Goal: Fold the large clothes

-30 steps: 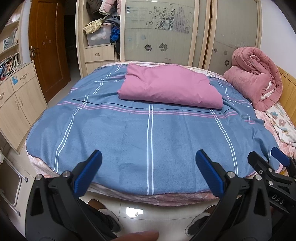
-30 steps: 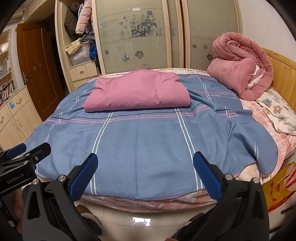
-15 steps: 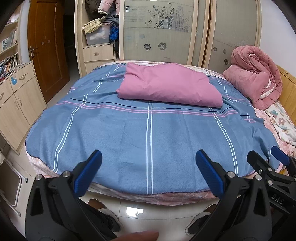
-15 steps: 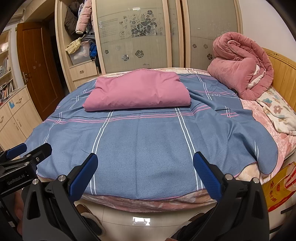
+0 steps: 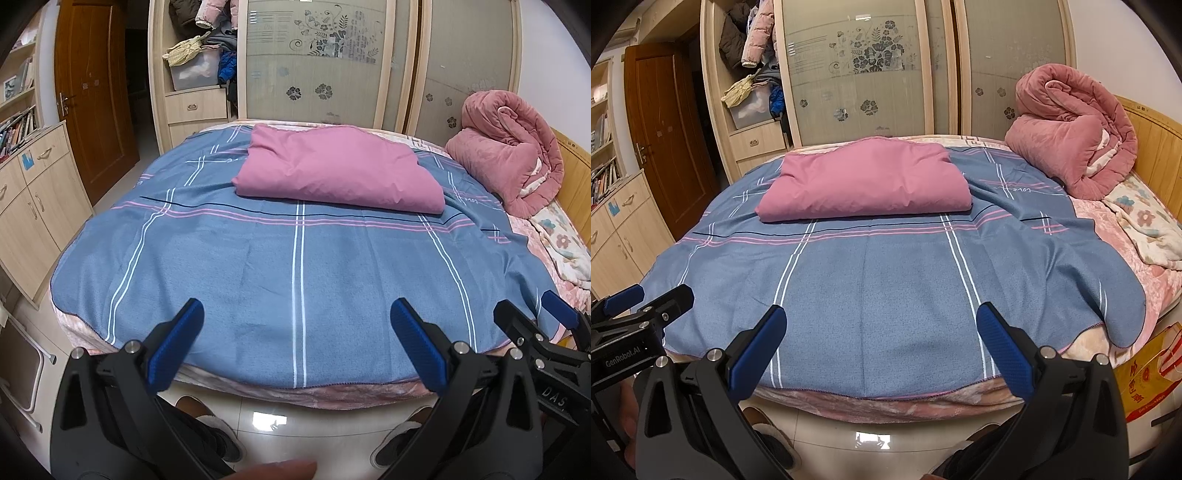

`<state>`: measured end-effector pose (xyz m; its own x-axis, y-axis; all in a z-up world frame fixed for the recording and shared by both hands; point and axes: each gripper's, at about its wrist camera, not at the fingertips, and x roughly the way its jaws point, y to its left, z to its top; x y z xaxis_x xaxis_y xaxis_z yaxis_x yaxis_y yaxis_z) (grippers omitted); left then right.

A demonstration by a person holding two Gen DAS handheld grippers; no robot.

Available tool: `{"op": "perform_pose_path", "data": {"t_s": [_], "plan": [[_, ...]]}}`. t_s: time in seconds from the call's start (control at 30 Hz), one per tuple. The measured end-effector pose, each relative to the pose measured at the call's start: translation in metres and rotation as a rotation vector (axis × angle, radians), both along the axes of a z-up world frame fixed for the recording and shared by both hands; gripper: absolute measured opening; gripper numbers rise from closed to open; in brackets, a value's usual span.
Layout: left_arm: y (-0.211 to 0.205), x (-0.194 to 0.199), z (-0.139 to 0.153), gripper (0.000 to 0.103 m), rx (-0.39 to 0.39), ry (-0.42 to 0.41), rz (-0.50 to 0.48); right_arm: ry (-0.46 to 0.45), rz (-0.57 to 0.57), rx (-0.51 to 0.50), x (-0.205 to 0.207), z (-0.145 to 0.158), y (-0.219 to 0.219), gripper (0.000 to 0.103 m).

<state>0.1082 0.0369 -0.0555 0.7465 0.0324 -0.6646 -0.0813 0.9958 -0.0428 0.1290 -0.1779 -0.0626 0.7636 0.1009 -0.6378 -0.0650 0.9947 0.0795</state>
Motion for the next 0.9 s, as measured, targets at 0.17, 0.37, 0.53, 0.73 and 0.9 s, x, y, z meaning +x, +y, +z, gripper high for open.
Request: {"op": "perform_pose_path", "data": {"t_s": [0.17,0.37,0.53,0.73,0.9], "plan": [[0.0001,0.0008,-0.0008,0.101,0.001,0.003,-0.004,0.000,0.001,0.000,0.0000,0.0002,-0.0002,0.102],[-0.0002,0.0009,-0.0007,0.101,0.001,0.003,-0.005,0.000,0.000,0.000,0.0004,0.0001,0.0003,0.102],[-0.0002,0.0013,0.0001,0.101,0.004,0.005,-0.007,0.002,0.001,-0.002,0.0009,0.0003,-0.0002,0.102],[-0.0007,0.0015,0.0001,0.101,0.004,0.004,-0.006,-0.001,0.000,-0.004,0.0007,0.0008,0.0002,0.102],[-0.0006,0.0015,0.0000,0.101,0.005,0.004,-0.007,0.001,0.001,-0.003,0.0013,0.0004,-0.0003,0.102]]}}
